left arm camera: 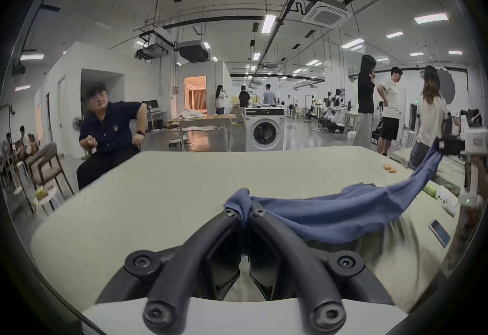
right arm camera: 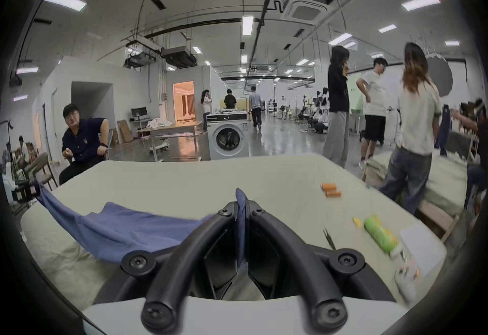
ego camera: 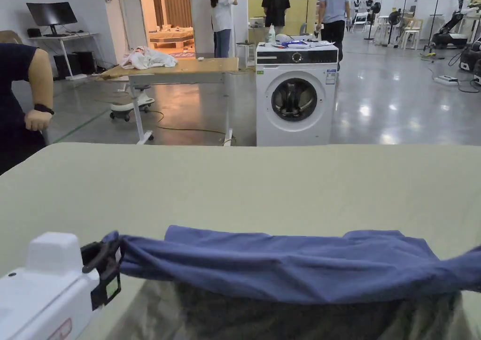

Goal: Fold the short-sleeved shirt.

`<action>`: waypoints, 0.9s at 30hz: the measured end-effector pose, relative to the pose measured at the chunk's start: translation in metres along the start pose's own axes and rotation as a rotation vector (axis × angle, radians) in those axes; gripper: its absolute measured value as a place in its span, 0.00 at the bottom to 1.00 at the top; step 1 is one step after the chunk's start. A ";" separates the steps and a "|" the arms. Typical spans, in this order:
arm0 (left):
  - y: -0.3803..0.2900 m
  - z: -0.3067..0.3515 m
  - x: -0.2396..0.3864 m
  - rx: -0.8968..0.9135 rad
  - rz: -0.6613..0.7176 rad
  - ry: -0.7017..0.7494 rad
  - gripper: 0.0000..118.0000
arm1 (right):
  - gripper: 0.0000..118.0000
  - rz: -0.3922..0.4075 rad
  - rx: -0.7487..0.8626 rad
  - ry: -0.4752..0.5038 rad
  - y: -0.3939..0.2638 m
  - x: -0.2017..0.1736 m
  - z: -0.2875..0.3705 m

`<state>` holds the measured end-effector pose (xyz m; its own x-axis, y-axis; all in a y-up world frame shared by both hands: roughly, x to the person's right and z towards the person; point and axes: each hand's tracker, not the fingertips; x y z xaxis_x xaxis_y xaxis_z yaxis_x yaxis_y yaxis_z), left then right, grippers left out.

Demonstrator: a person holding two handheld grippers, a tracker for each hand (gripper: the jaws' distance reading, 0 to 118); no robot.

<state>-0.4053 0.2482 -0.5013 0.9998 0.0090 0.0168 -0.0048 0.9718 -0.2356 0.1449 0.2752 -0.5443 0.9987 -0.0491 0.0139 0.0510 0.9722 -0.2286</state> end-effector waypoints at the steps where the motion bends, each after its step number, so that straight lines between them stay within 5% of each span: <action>1: -0.013 0.017 0.000 -0.010 0.037 0.008 0.00 | 0.01 0.007 -0.001 -0.014 -0.016 0.001 0.018; 14: -0.139 0.100 0.007 -0.291 0.144 0.092 0.00 | 0.01 -0.012 -0.293 -0.150 -0.165 0.004 0.111; 18: -0.162 0.092 0.002 -0.365 0.144 0.087 0.00 | 0.04 -0.108 -0.348 -0.107 -0.184 0.007 0.110; 20: -0.171 0.093 0.000 -0.363 0.139 0.055 0.19 | 0.36 -0.085 -0.363 -0.117 -0.195 0.012 0.110; 22: -0.174 0.097 -0.001 -0.342 0.128 0.053 0.63 | 0.69 -0.060 -0.383 -0.142 -0.200 0.013 0.110; 23: -0.170 0.096 -0.001 -0.342 0.128 0.070 0.74 | 0.68 -0.064 -0.384 -0.131 -0.199 0.015 0.111; 27: -0.139 0.117 0.003 -0.165 0.103 0.107 0.76 | 0.68 -0.089 -0.294 -0.081 -0.176 0.012 0.116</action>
<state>-0.4042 0.1411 -0.3546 0.9905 0.0730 -0.1169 -0.1131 0.9153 -0.3867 0.1475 0.1302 -0.3905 0.9875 -0.1010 0.1209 0.1482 0.8562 -0.4949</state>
